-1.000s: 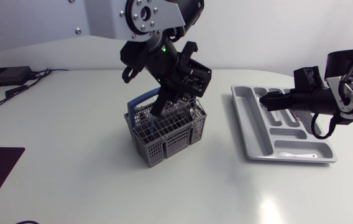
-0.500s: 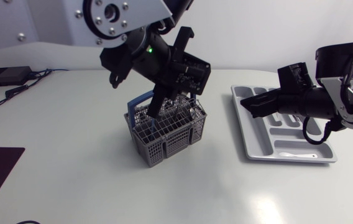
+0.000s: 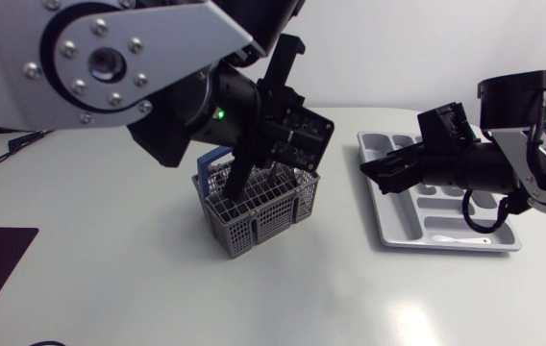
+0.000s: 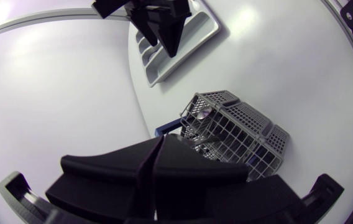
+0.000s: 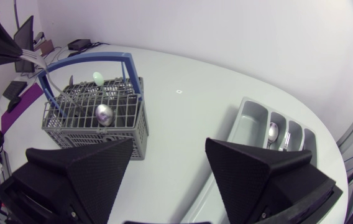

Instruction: Unload the cutlery basket into the drawer organizer.

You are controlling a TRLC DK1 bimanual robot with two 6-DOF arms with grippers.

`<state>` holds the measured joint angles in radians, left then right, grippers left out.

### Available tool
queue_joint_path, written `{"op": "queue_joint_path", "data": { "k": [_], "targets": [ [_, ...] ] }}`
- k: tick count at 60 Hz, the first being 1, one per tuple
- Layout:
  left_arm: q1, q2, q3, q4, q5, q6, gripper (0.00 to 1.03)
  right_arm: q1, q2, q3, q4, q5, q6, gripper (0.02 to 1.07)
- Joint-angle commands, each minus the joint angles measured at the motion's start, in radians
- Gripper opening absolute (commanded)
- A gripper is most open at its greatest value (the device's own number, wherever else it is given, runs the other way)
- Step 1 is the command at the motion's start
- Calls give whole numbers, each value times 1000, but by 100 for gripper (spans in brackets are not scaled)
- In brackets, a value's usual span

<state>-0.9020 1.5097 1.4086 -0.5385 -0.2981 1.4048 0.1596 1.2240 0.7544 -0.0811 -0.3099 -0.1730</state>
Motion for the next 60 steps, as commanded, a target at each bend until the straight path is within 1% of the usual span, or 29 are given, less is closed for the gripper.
{"op": "queue_joint_path", "data": {
  "k": [1, 13, 21, 28, 40, 47, 52, 60],
  "targets": [
    [-25, -34, -31, 32, -38, -29, 18, 34, -29, -41, -17, 2, -25, 86],
    [-58, -59, -89, 72, -116, -72, 18, 149, -110, -96, -17, -41, -92, 86],
    [-81, -75, -125, 123, -168, -101, 18, 239, -132, -138, 6, -41, -135, 86],
    [-95, -91, -157, 143, -202, -135, 18, 305, -127, -156, 30, -29, -149, 87],
    [-127, -140, -224, 173, -251, -167, 18, 324, -86, -159, 63, -18, -152, 87],
    [-137, -206, -283, 203, -253, -144, 18, 327, -80, -161, 67, -12, -152, 87],
    [-140, -263, -324, 278, -251, -95, 18, 327, -77, -165, 70, -12, -152, 87],
    [-164, -316, -372, 350, -251, -53, 18, 330, -75, -167, 76, -11, -151, 87]
  ]
}}
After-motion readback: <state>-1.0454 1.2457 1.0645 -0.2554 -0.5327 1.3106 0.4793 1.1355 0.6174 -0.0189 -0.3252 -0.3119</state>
